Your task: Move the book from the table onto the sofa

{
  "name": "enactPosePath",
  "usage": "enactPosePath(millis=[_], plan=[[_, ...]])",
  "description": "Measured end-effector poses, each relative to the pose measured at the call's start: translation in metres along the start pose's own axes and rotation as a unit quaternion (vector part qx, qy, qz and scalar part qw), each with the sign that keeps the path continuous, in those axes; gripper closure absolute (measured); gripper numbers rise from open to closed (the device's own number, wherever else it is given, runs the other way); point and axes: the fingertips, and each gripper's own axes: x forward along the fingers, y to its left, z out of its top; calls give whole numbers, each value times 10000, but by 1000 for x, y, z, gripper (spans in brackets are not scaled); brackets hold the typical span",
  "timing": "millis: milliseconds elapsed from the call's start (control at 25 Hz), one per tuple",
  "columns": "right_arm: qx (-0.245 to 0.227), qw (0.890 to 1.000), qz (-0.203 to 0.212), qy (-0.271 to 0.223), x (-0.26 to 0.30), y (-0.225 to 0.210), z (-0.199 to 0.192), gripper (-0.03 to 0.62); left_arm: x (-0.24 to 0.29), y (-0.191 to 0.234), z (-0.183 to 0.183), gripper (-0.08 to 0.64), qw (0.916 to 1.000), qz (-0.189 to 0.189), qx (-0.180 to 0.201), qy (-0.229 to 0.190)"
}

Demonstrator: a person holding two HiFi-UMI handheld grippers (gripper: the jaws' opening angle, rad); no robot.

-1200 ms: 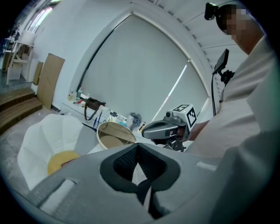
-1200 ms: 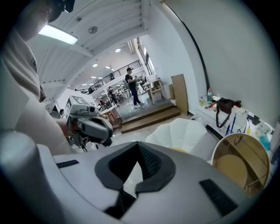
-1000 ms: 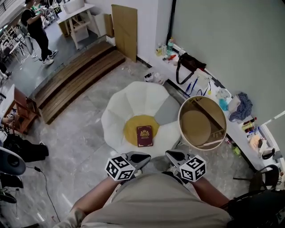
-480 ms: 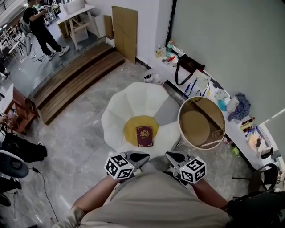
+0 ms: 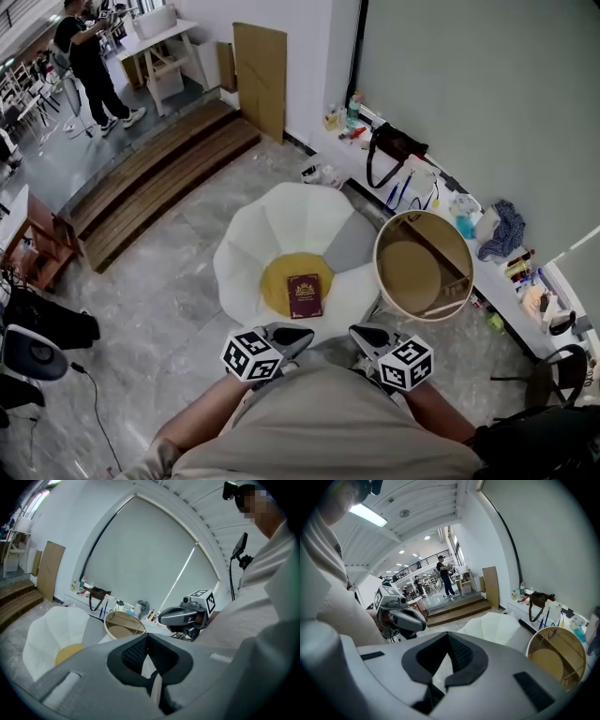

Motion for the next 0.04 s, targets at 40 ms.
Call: enactPosePath(millis=[40], plan=[[5,10000,-7,-10,-1,-2,1,580,1,-1,1,552,10000,-4,4,-4]])
